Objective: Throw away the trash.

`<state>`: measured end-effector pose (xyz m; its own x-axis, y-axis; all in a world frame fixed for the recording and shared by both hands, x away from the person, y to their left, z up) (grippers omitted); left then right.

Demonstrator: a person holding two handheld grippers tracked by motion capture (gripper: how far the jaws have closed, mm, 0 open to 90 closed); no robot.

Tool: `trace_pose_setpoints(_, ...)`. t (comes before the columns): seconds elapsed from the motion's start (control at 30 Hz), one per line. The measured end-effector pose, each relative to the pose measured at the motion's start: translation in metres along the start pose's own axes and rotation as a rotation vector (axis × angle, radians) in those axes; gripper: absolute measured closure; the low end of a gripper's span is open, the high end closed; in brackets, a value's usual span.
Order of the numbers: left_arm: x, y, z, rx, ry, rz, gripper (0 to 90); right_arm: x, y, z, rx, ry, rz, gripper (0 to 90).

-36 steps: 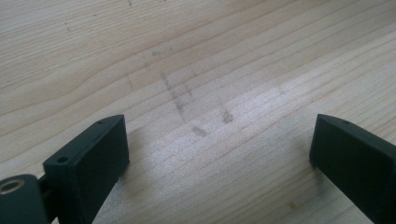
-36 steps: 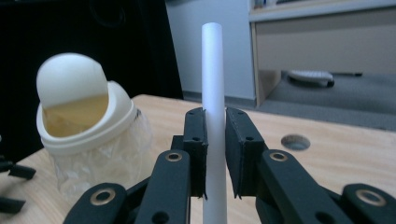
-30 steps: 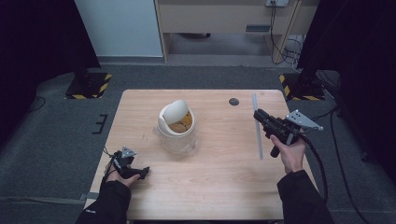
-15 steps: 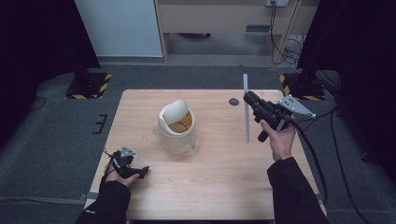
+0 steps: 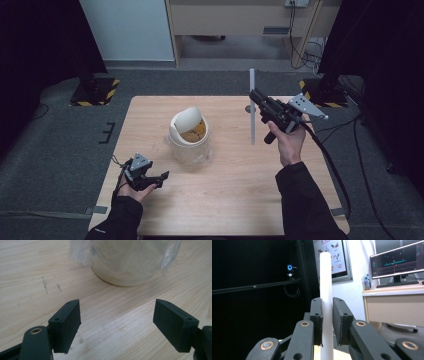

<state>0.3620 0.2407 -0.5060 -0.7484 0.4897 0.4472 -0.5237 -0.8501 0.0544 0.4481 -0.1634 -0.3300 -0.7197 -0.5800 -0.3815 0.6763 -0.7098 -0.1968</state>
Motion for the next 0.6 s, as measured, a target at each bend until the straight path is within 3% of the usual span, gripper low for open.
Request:
trace_pose_setpoints(0.2,-0.002,-0.009,-0.008,0.01,-0.053,0.023,21.5,-0.011,-0.007,-0.004,-0.007,0.036,0.017,79.2)
trace_pose_setpoints(0.6,-0.007,-0.017,-0.014,0.01,-0.09,0.035,20.9,-0.03,-0.017,-0.017,-0.01,0.071,0.057,79.2)
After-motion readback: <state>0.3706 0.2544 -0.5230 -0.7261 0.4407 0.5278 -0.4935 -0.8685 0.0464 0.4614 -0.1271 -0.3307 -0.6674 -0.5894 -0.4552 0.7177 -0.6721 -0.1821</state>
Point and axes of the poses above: each handheld gripper's, and its own axes: x roughly backward along the jaws, z roughly out of its top, y roughly to its right, the point moved 2 cm from there along -x, roughly forward along the jaws, and after that the axes turned 13 degrees about y, right-handed, at the moved point
